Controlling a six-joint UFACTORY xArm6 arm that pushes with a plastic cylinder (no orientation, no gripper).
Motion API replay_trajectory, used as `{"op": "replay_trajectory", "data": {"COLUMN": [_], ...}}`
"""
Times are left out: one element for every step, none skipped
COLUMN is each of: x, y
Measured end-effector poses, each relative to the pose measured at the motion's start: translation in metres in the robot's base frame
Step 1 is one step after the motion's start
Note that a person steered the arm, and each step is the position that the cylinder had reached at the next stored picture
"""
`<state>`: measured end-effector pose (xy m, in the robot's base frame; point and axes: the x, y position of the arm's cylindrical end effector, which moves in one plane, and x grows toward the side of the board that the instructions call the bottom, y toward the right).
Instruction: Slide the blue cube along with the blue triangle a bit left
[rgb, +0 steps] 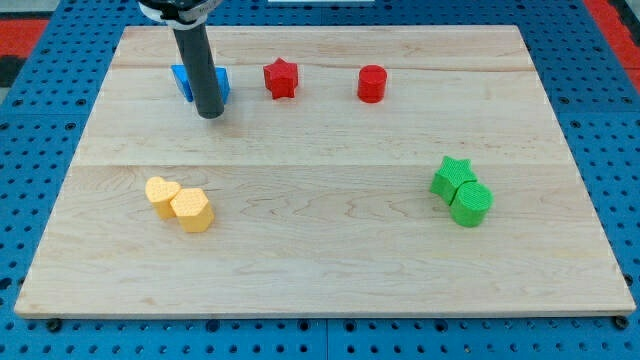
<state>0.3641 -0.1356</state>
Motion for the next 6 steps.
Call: {"op": "replay_trajectory", "data": {"x": [-0.001, -0.021, -0.039, -0.04, -0.042, -0.058], "y": [0.022, 0.039, 0.034, 0.004, 0.001, 0.035]}}
